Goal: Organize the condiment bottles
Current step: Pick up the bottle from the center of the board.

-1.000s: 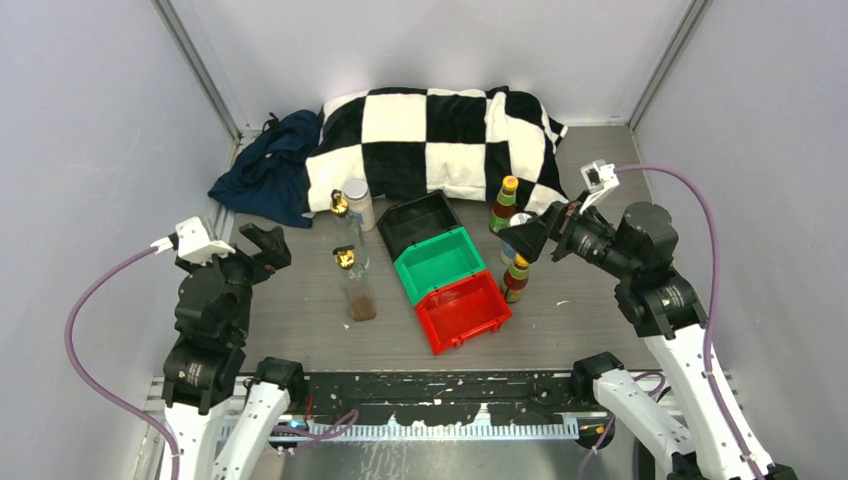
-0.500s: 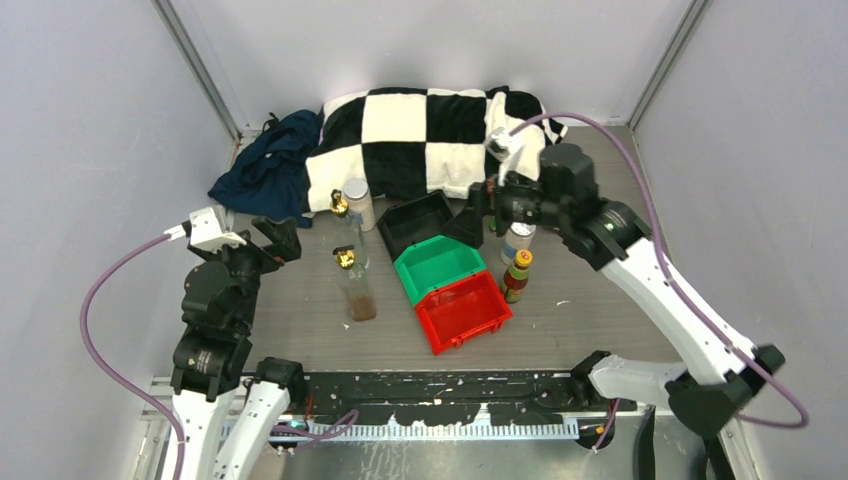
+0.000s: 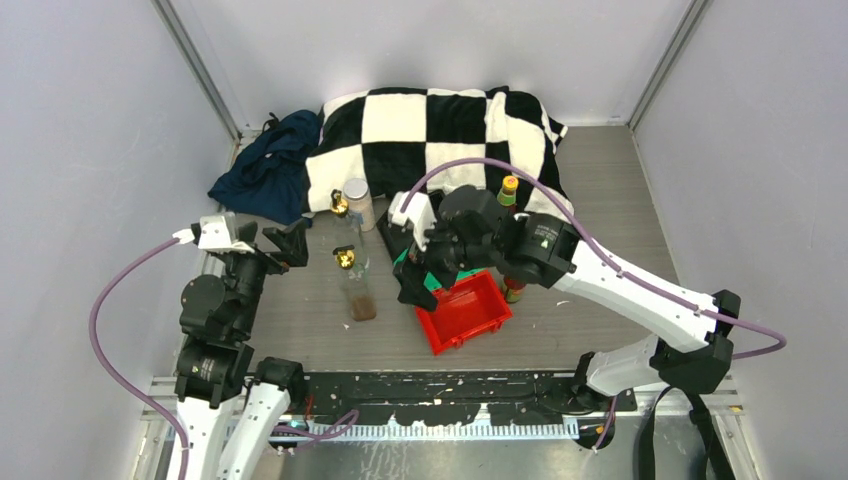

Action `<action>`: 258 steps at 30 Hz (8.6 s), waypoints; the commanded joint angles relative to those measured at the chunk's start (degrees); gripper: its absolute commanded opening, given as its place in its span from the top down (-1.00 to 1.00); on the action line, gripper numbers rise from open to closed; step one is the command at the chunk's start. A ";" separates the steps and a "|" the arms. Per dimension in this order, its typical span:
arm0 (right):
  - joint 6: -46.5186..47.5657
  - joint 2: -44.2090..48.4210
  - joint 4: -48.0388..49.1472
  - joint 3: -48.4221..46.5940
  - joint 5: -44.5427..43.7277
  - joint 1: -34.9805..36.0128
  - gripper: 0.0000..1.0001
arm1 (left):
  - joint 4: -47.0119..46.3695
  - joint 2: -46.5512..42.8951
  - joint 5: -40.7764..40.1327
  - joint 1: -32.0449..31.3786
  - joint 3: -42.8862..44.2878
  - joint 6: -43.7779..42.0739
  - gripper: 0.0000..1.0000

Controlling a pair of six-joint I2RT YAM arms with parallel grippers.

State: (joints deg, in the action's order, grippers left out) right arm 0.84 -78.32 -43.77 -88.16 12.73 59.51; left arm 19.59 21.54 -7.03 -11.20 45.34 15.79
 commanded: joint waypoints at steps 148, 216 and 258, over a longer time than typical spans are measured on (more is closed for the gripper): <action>-0.84 -16.26 83.25 28.17 -25.68 11.09 -0.91 | -7.51 -7.83 -9.69 -0.22 -5.18 5.48 -0.93; -2.74 -16.26 68.11 20.23 -31.68 12.41 0.98 | -6.88 -7.71 -9.91 -0.23 -5.43 7.24 -0.91; 3.78 -8.12 66.27 19.43 -21.00 12.20 0.98 | -7.37 -7.30 -10.70 -0.23 -6.67 5.74 -0.91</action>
State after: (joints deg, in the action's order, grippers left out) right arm 3.20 -91.81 14.52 -67.99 -8.64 71.92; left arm 14.79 13.96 -16.99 -11.27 38.81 22.09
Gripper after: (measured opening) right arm 0.427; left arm 0.958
